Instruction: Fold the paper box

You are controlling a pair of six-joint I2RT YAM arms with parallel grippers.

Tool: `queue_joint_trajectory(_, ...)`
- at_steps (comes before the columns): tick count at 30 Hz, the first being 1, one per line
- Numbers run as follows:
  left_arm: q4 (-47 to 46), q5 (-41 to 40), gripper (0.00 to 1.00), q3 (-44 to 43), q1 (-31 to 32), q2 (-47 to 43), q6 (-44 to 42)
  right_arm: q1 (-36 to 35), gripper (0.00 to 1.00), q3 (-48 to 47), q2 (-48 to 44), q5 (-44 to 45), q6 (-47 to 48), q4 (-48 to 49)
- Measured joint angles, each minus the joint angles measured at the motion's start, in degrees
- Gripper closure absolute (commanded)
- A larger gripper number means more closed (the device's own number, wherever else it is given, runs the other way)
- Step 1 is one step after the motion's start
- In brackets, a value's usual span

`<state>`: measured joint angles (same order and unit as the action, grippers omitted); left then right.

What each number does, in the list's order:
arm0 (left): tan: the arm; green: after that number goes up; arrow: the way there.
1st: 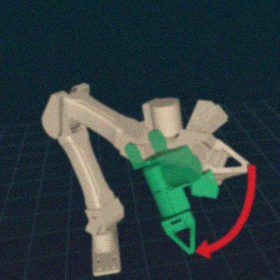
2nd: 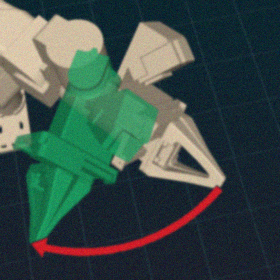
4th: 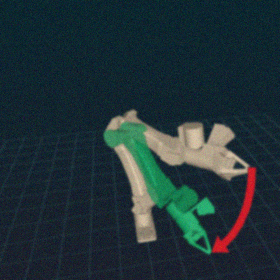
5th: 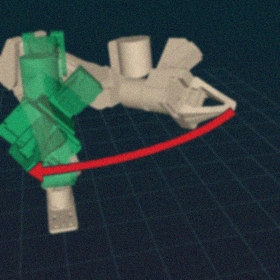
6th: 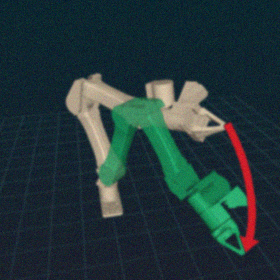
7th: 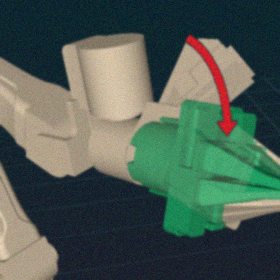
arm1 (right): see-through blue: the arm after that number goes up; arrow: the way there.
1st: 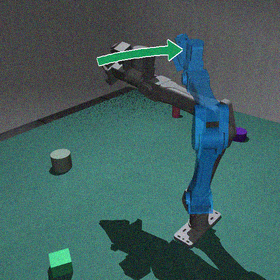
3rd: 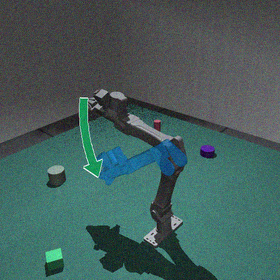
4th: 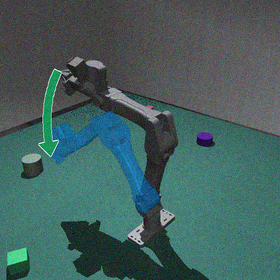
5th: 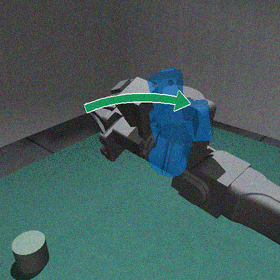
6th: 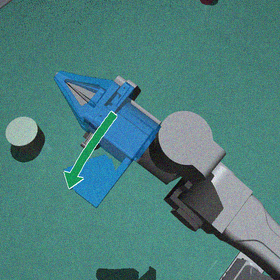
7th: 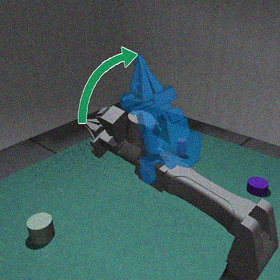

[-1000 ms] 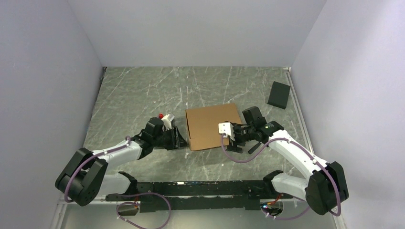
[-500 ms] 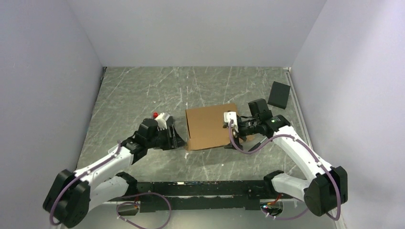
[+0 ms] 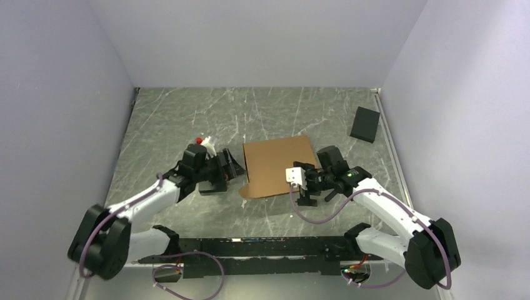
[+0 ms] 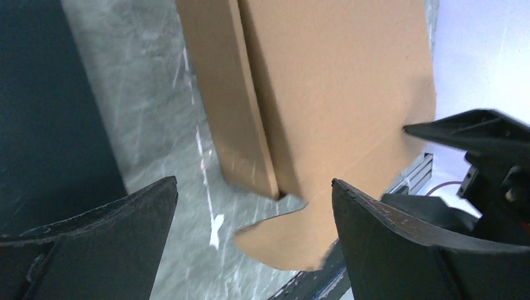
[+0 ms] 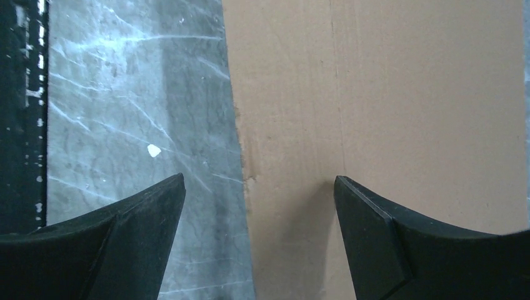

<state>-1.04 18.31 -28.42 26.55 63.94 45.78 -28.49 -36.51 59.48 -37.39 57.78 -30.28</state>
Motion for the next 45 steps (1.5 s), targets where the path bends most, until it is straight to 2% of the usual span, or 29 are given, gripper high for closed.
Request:
queue_joint_trajectory(8,-4.7,3.34,0.08,-7.39,-0.24,16.61,2.62,-2.95,0.14,0.26,6.75,5.53,1.84,1.92)
queue_joint_trajectory(15,-3.89,3.72,0.36,-10.73,-0.28,24.46,3.02,-3.06,0.11,-1.11,8.87,5.88,0.76,2.05)
queue_joint_trajectory(18,-4.37,6.34,0.47,-12.26,-0.57,26.58,3.13,-2.6,0.1,-2.56,9.79,5.29,-1.53,1.64)
queue_joint_trajectory(23,-5.07,8.07,0.5,-13.49,-0.55,28.04,2.99,1.77,0.08,-6.38,9.75,0.96,-7.1,-0.09)
queue_joint_trajectory(26,-5.25,8.79,0.5,-13.49,-0.63,28.3,2.99,7.78,0.01,-8.04,8.5,-3.04,-14.16,1.14)
queue_joint_trajectory(31,-5.51,8.98,0.52,-13.49,-0.66,28.44,3.02,18.08,0.01,-7.04,5.88,-1.11,-33.88,12.07)
queue_joint_trajectory(34,-6.05,9.18,0.53,-13.49,-0.66,28.59,3.04,22.51,0.01,-6.54,8.15,1.14,-44.83,16.52)
queue_joint_trajectory(38,-7.56,9.62,0.54,-13.07,-0.68,28.87,3.1,26.27,0.02,-6.54,14.75,2.45,-54.23,19.26)
queue_joint_trajectory(43,-8.76,9.99,0.53,-12.52,-0.76,28.87,3.15,29.14,0.13,-6.49,22.88,1.03,-61.02,19.71)
queue_joint_trajectory(45,-9.05,10.08,0.53,-12.41,-0.81,28.87,3.17,30.05,0.22,-6.49,25.33,-0.5,-62.38,19.87)
